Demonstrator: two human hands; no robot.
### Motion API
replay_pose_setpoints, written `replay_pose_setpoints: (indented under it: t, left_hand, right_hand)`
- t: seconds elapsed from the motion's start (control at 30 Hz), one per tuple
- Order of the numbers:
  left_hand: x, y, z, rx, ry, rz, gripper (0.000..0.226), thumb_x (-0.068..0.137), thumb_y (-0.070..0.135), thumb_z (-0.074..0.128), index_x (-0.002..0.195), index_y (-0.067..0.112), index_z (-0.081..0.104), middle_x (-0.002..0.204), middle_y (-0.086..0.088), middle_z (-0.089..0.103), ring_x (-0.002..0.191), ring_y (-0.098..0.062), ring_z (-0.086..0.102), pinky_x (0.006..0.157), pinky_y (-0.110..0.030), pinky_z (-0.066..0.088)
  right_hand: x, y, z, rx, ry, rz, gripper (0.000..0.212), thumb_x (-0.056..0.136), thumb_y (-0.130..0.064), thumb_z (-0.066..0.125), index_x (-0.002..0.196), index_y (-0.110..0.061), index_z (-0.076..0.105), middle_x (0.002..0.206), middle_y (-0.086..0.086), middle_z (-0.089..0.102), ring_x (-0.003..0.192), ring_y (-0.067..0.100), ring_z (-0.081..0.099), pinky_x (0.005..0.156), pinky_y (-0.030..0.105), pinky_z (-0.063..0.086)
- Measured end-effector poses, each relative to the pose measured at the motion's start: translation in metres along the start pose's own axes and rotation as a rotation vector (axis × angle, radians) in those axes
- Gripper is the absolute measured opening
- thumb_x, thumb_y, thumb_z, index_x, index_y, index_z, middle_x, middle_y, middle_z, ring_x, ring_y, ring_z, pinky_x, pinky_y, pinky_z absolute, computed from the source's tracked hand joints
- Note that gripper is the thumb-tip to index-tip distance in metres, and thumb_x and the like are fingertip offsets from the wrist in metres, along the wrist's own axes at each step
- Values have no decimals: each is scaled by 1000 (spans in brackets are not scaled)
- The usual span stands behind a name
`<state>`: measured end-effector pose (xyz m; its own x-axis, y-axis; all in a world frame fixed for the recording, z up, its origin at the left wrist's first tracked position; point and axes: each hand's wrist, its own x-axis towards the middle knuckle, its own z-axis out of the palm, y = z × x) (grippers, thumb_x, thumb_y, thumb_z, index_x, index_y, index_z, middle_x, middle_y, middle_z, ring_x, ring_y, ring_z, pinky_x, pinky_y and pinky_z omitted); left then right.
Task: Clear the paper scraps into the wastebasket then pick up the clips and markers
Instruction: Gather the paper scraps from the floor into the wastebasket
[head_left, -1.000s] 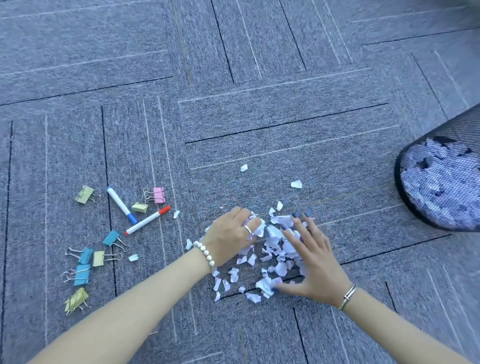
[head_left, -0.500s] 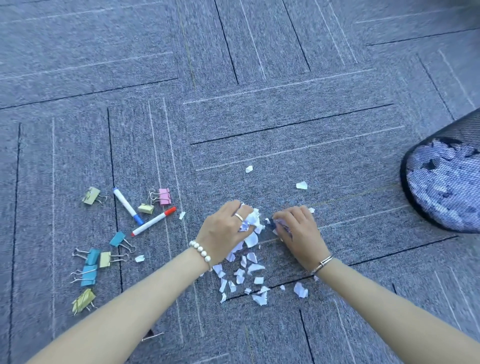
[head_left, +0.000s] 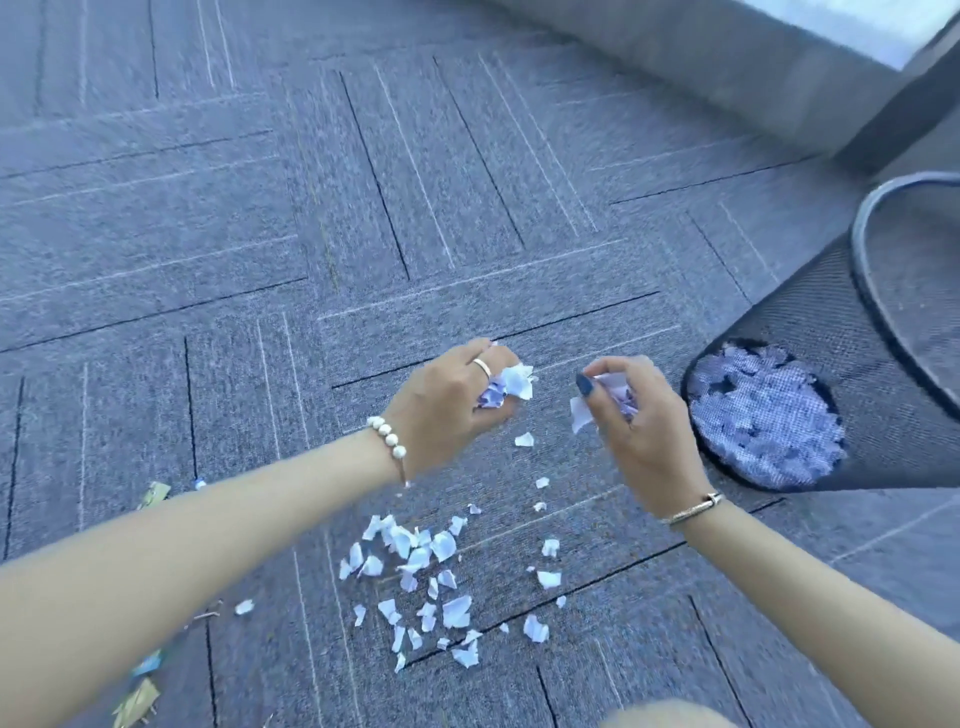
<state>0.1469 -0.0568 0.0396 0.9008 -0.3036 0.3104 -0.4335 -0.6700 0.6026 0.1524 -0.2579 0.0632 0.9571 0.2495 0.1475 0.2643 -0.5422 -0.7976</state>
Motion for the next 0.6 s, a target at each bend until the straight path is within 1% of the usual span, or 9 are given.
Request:
replay_pose_setpoints:
  t: [0.07, 0.13, 0.2, 0.27, 0.37, 0.47, 0.5, 0.53, 0.6]
  left_hand:
    - [40, 28, -18, -23, 9, 46, 19, 84, 38, 46, 94, 22, 44, 85, -7, 59, 67, -21, 56, 58, -36, 49]
    - [80, 60, -30, -29, 33, 86, 20, 82, 38, 46, 94, 22, 44, 86, -6, 59, 67, -21, 56, 57, -30, 47]
    - [116, 93, -34, -41, 70, 134, 24, 81, 35, 48, 95, 15, 50, 86, -7, 60, 64, -20, 55, 55, -27, 44]
    - [148, 123, -27, -53, 92, 169, 26, 81, 30, 54, 95, 8, 55, 87, -9, 62, 64, -22, 56, 56, -27, 45]
    - [190, 168, 0, -88, 93, 203, 24, 82, 18, 62, 98, 2, 57, 93, -12, 63, 69, -24, 57, 59, -30, 45]
    - [221, 208, 40, -142, 68, 214, 20, 83, 16, 60, 98, 3, 56, 91, -12, 60, 71, -26, 55, 59, -33, 44]
    - [228, 217, 54, -147, 57, 217, 19, 84, 17, 60, 97, 4, 55, 89, -11, 59, 70, -25, 54, 58, -34, 45]
    - [234, 224, 69, -147, 44, 216, 17, 84, 18, 59, 95, 5, 55, 87, -10, 59, 69, -25, 54, 57, -35, 45]
    - [241, 230, 94, -156, 3, 209, 17, 85, 21, 58, 93, 7, 53, 86, -9, 57, 69, -23, 52, 59, -36, 46]
  right_hand:
    - [15, -18, -37, 16, 86, -10, 7, 86, -22, 54, 90, -17, 54, 84, -5, 52, 70, -4, 49, 58, 2, 36]
    - [28, -26, -72, 18, 156, -12, 5, 86, -20, 56, 90, -19, 54, 86, -5, 54, 69, -7, 49, 57, 3, 36]
    - [38, -27, -106, 1, 229, -10, 5, 86, -22, 57, 90, -23, 54, 88, -5, 56, 66, -6, 50, 57, 6, 36]
    - [42, -25, -140, -30, 301, 5, 5, 87, -20, 57, 89, -24, 54, 88, -6, 56, 65, -3, 50, 58, 7, 36]
    - [40, -9, -190, -86, 387, 27, 7, 87, -17, 56, 90, -23, 55, 89, -4, 56, 62, -2, 49, 56, 7, 36]
    - [34, 21, -237, -118, 479, 75, 6, 86, -21, 57, 91, -26, 55, 84, -10, 56, 65, -3, 48, 60, 15, 35]
    - [32, 32, -250, -130, 506, 90, 5, 86, -24, 56, 90, -25, 55, 83, -9, 56, 66, -3, 48, 61, 17, 36]
    - [29, 41, -260, -149, 525, 106, 5, 85, -25, 56, 90, -23, 55, 85, -7, 57, 67, -1, 49, 62, 16, 36]
    - [23, 58, -272, -197, 542, 146, 7, 86, -24, 57, 91, -18, 57, 87, 0, 57, 68, 2, 49, 59, 7, 34]
